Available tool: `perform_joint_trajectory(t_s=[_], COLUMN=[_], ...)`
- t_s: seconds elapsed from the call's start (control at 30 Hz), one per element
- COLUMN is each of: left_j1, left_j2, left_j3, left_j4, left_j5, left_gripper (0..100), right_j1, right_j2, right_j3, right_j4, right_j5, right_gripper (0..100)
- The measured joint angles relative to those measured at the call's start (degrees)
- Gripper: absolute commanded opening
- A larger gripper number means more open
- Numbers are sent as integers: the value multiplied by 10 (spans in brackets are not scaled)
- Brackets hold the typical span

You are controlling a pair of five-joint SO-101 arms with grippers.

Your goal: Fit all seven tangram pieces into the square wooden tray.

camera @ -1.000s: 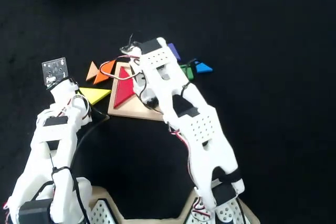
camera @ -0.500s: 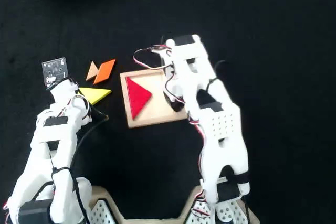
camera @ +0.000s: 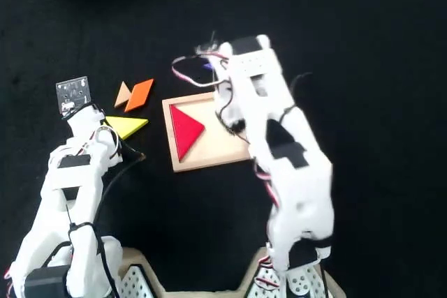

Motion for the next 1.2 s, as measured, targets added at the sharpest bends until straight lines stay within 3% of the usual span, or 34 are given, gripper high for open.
perform_joint_trajectory(t_s=[0.23, 0.37, 0.5, 0.77, 0.97, 1.1, 1.2], left_j1=[18, -4, -15, 5, 32, 34, 35], left_j2=[0, 2, 2, 5, 85, 199, 303], left_j3=[-16, -83, -159, -291, -408, -512, -590], left_j4=[19, 122, 229, 404, 505, 553, 598], left_j5=[-93, -153, -246, -505, -542, -549, -595], left_gripper=[69, 195, 213, 235, 238, 238, 240], right_j1=[0, 20, 62, 83, 135, 156, 165], right_j2=[-252, -375, -475, -590, -600, -600, -582], right_j3=[104, 236, 405, 725, 759, 789, 792], right_j4=[-27, -108, -239, -571, -617, -666, -703], right_j5=[-17, -58, -82, -42, -42, -58, -72], right_gripper=[11, 11, 11, 15, 15, 15, 14])
